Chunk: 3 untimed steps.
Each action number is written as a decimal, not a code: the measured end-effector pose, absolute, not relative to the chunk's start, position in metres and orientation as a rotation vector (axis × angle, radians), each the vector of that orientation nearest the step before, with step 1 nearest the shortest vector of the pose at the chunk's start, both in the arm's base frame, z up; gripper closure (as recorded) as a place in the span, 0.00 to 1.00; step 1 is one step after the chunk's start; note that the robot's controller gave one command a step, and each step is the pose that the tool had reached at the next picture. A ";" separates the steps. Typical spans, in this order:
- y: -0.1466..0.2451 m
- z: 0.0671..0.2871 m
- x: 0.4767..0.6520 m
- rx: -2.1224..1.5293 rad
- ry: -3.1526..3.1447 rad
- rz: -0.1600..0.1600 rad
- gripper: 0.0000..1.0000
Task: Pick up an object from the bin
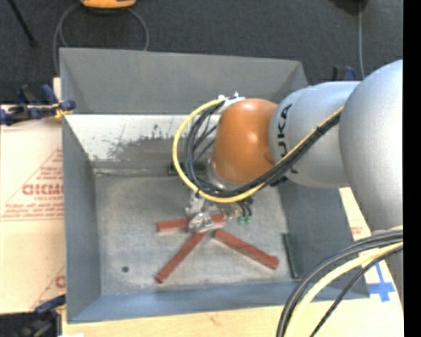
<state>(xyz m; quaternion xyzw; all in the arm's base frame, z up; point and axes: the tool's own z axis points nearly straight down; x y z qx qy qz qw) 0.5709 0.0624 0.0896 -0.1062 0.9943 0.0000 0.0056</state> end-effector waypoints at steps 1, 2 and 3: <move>0.062 0.089 0.571 -0.331 3.113 0.000 1.00; 0.062 0.089 0.571 -0.330 3.113 0.000 1.00; 0.062 0.089 0.571 -0.329 3.113 0.001 1.00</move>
Offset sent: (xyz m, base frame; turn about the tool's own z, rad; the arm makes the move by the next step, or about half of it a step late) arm 0.0000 0.0000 0.0000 0.0000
